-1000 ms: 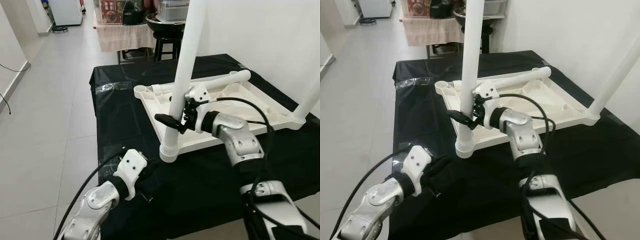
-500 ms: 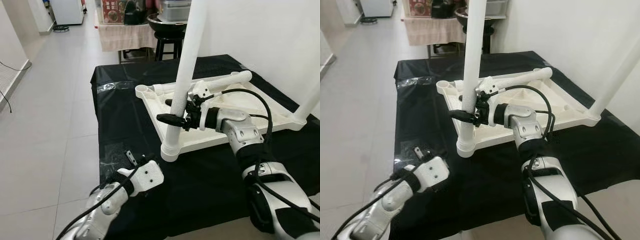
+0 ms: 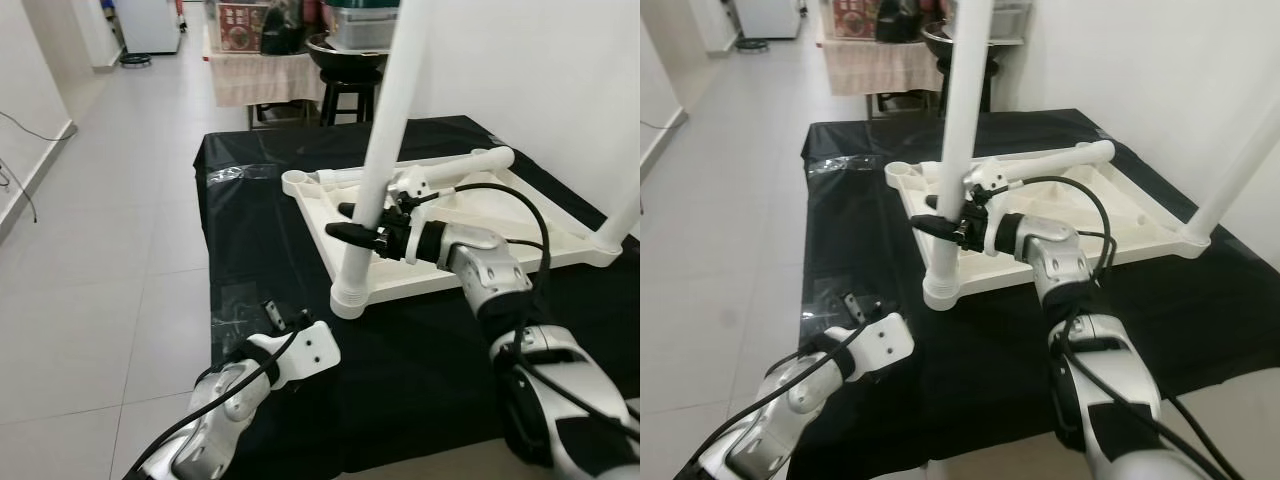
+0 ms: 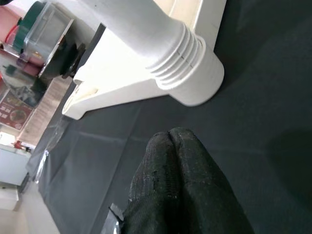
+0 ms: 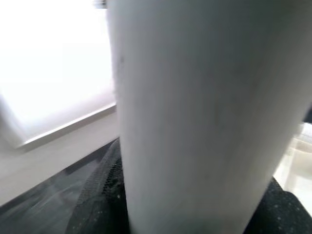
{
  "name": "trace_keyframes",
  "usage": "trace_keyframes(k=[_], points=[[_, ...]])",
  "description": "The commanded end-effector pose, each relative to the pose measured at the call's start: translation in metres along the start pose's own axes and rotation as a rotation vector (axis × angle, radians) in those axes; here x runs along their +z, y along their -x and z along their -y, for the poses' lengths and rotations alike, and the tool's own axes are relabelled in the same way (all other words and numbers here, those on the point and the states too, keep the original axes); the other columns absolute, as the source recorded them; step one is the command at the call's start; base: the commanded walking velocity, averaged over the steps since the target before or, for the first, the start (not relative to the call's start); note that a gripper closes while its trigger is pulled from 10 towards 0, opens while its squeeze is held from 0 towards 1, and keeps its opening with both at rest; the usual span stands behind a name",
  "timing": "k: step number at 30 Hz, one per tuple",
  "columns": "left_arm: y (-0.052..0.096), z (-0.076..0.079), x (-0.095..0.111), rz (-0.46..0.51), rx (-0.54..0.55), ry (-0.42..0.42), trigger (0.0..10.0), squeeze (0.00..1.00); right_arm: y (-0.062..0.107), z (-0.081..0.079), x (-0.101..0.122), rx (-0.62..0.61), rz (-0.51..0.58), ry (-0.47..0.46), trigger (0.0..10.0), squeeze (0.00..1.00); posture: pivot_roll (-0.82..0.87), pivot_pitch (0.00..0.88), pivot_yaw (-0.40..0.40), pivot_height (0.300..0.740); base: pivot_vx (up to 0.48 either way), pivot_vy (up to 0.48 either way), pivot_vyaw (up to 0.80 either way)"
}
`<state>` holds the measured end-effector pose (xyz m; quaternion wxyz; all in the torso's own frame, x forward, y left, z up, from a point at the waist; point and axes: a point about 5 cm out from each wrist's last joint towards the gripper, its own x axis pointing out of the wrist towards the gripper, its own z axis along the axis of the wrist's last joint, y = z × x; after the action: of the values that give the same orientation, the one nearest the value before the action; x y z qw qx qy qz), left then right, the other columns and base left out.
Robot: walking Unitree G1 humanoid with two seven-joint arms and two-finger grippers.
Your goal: Building children table
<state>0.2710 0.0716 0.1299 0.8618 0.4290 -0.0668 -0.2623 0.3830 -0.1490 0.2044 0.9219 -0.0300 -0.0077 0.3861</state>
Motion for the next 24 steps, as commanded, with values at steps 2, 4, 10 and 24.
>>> trace_keyframes(k=[2, 4, 10, 24], points=[[-0.001, 0.004, -0.001, -0.010, -0.014, -0.040, 10.0, 0.00, 0.016, 0.000, -0.049, -0.316, -0.159, -0.107, 0.0, 0.00, 0.05, 0.057, -0.095, 0.740, 0.000, 0.000, 0.00], [0.000, 0.003, 0.000, -0.012, -0.016, -0.051, 10.0, 0.00, 0.026, -0.007, -0.065, -0.510, -0.196, -0.134, 0.0, 0.00, 0.04, 0.057, -0.084, 0.740, 0.000, 0.000, 0.00], [-0.001, 0.003, -0.002, -0.025, -0.018, -0.079, 10.0, 0.00, 0.029, -0.017, -0.057, -0.596, -0.126, -0.128, 0.0, 0.00, 0.03, 0.040, -0.058, 0.740, 0.000, 0.000, 0.00], [-0.002, 0.007, -0.005, -0.045, -0.038, -0.047, 10.0, 0.00, 0.003, -0.020, 0.017, -0.003, 0.038, 0.098, 10.0, 1.00, 0.04, 0.031, -0.078, 0.740, 0.000, 0.000, 0.00]])
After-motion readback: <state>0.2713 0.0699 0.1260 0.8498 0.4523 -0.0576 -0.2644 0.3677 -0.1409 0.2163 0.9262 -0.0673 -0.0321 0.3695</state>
